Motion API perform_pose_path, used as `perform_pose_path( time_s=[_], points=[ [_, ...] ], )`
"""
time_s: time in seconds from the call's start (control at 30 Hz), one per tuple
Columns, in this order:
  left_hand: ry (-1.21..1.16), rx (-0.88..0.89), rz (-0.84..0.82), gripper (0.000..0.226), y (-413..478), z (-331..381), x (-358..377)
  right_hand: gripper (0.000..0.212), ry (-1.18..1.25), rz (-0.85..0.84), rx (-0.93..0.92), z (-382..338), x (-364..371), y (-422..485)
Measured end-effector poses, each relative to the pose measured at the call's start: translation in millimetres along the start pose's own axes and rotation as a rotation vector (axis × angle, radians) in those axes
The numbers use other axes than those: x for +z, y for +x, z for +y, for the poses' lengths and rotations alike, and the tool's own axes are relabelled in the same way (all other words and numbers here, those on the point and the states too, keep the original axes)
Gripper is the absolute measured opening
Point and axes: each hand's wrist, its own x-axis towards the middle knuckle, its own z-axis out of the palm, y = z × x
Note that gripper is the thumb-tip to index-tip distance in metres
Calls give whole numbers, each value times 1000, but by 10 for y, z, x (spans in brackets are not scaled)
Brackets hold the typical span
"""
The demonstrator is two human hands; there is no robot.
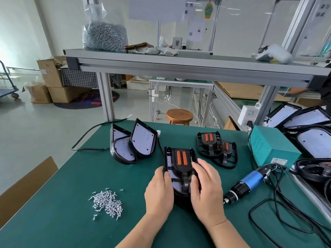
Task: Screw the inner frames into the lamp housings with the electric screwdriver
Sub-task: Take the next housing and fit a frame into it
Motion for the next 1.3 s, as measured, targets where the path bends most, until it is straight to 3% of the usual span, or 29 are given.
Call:
perform_pose_path(
  time_s=[0.1,0.27,0.43,0.57,0.67,0.73,1.03,1.13,1.3],
  points=[
    [3,3,-8,42,13,-6,13,36,-92,-137,69,20,57,-34],
    [9,18,-8,44,24,-29,5,30,-136,-88,53,-43,20,-34],
    [-178,57,-43,39,-13,-39,-22,22,-99,-135,239,-33,-12,-9],
    [-224,41,-46,32,14,-51,-8,8,-191,-157,187,-22,-48,-20],
    [-212,52,-57,23,19,-62,-10,43,-194,-243,242,-18,-38,9],
    [-184,65,-57,23,21,-67,0,54,-175,-327,326,-18,-40,17],
    [-96,124,-12,21,19,-42,2,51,-76,-351,218,-61,-33,8],
    [-189,88,-22,15,26,-72,-1,63,-168,-457,134,-40,-5,-53],
    [-413,85,39,17,12,-94,-44,55,-48,-367,154,-76,-34,-113]
  ],
)
